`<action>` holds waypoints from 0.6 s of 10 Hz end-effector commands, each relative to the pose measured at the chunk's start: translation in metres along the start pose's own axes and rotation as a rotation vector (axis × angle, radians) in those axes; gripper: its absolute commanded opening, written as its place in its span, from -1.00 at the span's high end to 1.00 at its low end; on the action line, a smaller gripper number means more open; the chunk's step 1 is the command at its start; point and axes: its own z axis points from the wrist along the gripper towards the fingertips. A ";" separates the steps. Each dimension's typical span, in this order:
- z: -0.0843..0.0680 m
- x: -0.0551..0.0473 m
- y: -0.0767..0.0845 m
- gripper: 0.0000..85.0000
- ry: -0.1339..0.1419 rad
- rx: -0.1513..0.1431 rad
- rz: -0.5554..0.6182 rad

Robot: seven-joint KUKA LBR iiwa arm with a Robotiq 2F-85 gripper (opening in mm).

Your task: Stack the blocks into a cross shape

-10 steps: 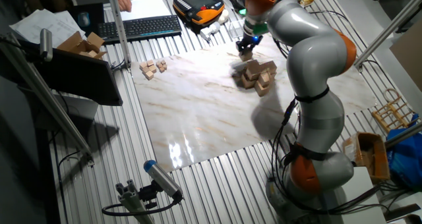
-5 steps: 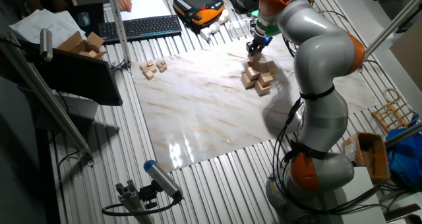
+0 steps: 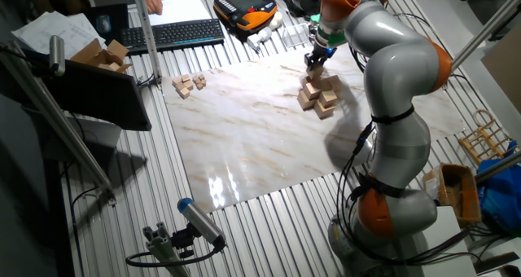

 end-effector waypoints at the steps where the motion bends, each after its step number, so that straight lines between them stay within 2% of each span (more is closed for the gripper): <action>1: 0.001 0.000 0.000 1.00 0.000 -0.002 0.000; 6: 0.008 0.009 -0.004 1.00 0.005 -0.011 0.014</action>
